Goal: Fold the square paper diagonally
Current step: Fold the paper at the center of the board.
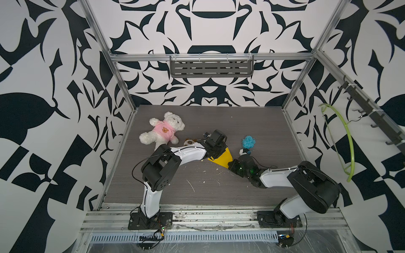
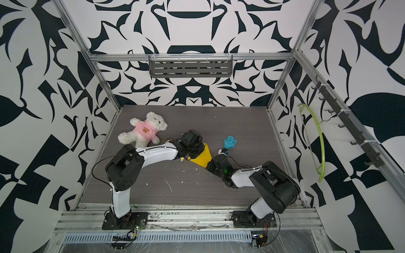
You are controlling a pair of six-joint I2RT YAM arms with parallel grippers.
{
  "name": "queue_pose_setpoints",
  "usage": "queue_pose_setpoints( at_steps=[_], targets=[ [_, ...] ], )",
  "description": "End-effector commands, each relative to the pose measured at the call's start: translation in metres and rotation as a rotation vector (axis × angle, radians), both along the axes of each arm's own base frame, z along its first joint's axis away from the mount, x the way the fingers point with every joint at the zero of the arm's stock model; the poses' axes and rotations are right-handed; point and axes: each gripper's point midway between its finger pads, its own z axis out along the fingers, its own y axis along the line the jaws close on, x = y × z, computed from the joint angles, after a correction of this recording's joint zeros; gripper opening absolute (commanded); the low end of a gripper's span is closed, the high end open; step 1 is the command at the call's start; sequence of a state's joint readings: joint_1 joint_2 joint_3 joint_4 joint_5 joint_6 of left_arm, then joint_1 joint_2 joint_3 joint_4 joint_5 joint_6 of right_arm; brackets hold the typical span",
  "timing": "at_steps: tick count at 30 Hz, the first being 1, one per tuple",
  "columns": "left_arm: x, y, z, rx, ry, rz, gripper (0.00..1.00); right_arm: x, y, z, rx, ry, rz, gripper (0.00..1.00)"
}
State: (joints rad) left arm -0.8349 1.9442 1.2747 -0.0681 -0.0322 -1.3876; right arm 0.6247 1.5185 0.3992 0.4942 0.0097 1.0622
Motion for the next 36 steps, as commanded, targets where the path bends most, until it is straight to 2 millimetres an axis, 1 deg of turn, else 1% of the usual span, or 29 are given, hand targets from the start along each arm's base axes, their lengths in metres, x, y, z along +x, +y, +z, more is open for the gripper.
queue_pose_setpoints(
  at_steps=[1,3,6,9,13,17,20,21,23,25,32,36],
  targets=[
    [-0.006,0.007,0.022,-0.016,-0.032,-0.02,0.0,-0.004,-0.015,-0.009,-0.099,0.038,-0.014,0.0],
    [-0.006,0.013,0.025,-0.002,-0.043,-0.014,0.0,-0.005,-0.012,-0.005,-0.088,0.026,0.01,0.01],
    [-0.009,0.019,0.023,0.012,-0.038,-0.015,0.0,-0.005,-0.009,0.004,-0.095,0.011,0.039,0.05],
    [-0.012,0.021,0.017,0.019,-0.022,-0.017,0.0,-0.006,-0.006,0.01,-0.079,0.012,0.054,0.09],
    [-0.015,0.024,0.01,0.039,-0.005,-0.023,0.0,-0.008,-0.007,0.011,-0.082,0.064,0.044,0.15],
    [-0.017,0.025,0.005,0.044,0.004,-0.024,0.0,-0.005,-0.005,0.019,-0.077,0.06,0.044,0.18],
    [-0.016,0.026,0.006,0.041,-0.001,-0.016,0.0,-0.006,-0.011,0.017,-0.104,0.084,0.023,0.18],
    [-0.015,0.027,0.007,0.043,-0.006,-0.014,0.0,-0.008,-0.013,0.015,-0.114,0.097,0.016,0.16],
    [-0.016,0.028,0.008,0.046,-0.007,-0.009,0.0,-0.011,-0.016,0.009,-0.126,0.116,0.012,0.08],
    [-0.015,0.029,0.008,0.047,-0.007,-0.009,0.0,-0.014,-0.019,0.003,-0.135,0.131,0.004,0.05],
    [-0.02,0.029,0.0,0.049,0.019,-0.017,0.0,-0.019,-0.023,-0.009,-0.149,0.156,-0.006,0.04],
    [-0.024,0.035,-0.004,0.072,0.029,-0.018,0.0,-0.023,-0.033,-0.015,-0.189,0.177,-0.029,0.04]
  ],
)
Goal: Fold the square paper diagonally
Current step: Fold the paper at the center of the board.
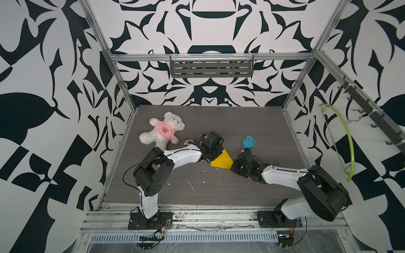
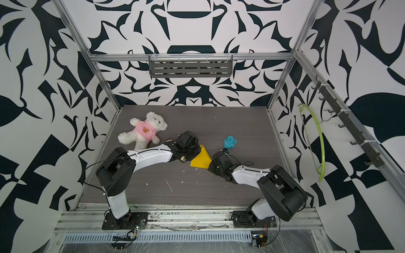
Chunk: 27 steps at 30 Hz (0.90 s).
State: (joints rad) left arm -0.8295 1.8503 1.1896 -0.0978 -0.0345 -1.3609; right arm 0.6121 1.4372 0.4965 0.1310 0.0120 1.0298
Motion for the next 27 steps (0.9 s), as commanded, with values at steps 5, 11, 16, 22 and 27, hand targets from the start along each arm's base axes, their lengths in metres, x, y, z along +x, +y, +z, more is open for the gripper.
queue_pose_setpoints(
  at_steps=[5,11,16,22,27],
  targets=[
    [-0.02,0.029,-0.021,0.093,0.06,0.005,0.0,-0.011,-0.019,-0.017,-0.077,0.045,-0.031,0.05],
    [-0.037,0.041,-0.037,0.116,0.126,0.012,0.0,-0.012,-0.01,-0.019,-0.049,0.053,0.007,0.1],
    [-0.046,0.053,-0.044,0.162,0.149,0.024,0.0,-0.015,-0.009,-0.018,-0.049,0.056,0.019,0.12],
    [-0.056,0.059,-0.047,0.18,0.173,0.051,0.0,-0.015,-0.003,-0.012,-0.037,0.045,0.053,0.19],
    [-0.062,0.057,-0.06,0.177,0.215,0.06,0.0,-0.012,0.012,0.002,-0.006,0.01,0.097,0.2]
  ],
)
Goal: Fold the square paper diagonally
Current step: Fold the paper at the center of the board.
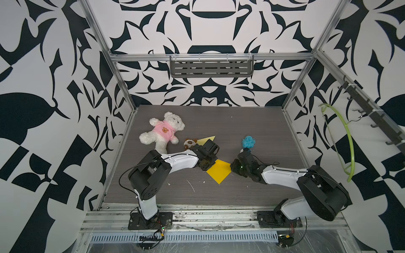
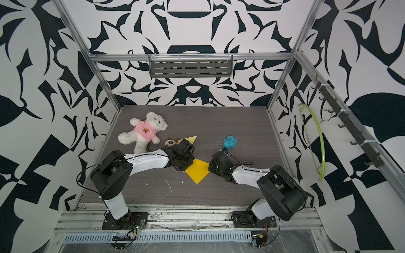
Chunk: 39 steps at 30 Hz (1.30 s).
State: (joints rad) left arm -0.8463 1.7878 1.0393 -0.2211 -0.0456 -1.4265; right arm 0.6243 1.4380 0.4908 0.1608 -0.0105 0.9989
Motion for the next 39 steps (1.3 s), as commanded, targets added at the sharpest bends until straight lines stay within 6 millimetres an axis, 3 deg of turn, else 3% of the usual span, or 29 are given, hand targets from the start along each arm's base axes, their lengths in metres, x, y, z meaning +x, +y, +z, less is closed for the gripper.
queue_pose_setpoints(
  at_steps=[1,18,23,39],
  targets=[
    [-0.014,0.009,-0.017,0.046,0.053,0.015,0.0,-0.01,0.006,0.001,-0.01,0.026,0.054,0.2],
    [-0.014,0.017,-0.026,0.125,0.058,0.022,0.0,-0.04,0.03,0.024,0.041,-0.009,0.194,0.19],
    [-0.014,0.018,-0.024,0.133,0.054,0.021,0.0,-0.042,0.031,0.019,0.05,0.006,0.181,0.16],
    [-0.013,0.016,-0.018,0.122,0.044,0.015,0.0,-0.046,0.064,0.011,0.09,0.009,0.221,0.12]
  ],
)
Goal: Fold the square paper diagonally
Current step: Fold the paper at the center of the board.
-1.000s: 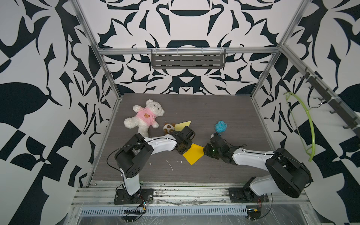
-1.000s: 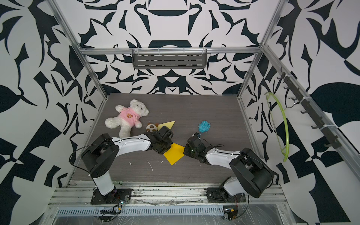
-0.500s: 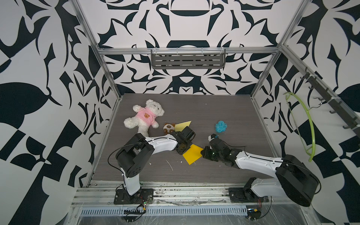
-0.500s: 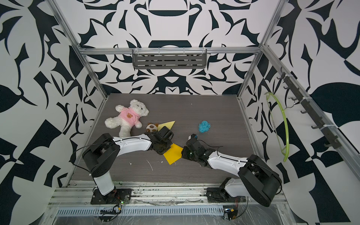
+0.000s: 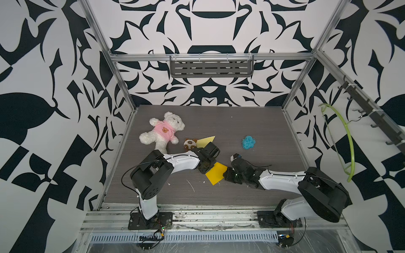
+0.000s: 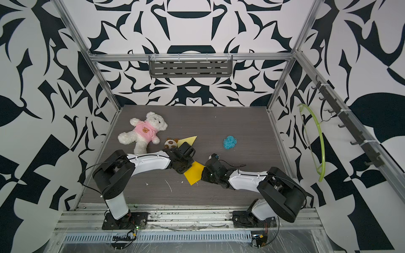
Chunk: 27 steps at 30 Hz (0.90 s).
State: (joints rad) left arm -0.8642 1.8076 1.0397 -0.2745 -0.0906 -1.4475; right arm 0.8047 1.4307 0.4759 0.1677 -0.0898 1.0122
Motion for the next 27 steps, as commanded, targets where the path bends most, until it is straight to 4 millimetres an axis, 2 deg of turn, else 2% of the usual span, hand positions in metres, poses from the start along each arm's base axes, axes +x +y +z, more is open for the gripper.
queue_pose_setpoints(
  at_steps=[1,10,17,27],
  targets=[
    [-0.005,0.006,-0.004,0.046,0.02,-0.006,0.0,0.004,0.011,0.009,0.031,-0.028,-0.001,0.11],
    [-0.008,0.004,0.013,0.002,0.008,-0.015,0.0,-0.008,-0.015,-0.028,-0.077,0.04,-0.066,0.04],
    [-0.023,0.008,0.023,-0.037,0.024,-0.018,0.0,-0.011,-0.021,-0.039,-0.104,0.056,-0.084,0.03],
    [-0.057,0.021,0.006,-0.024,0.096,-0.005,0.0,-0.011,-0.022,-0.043,-0.112,0.06,-0.088,0.02]
  ],
)
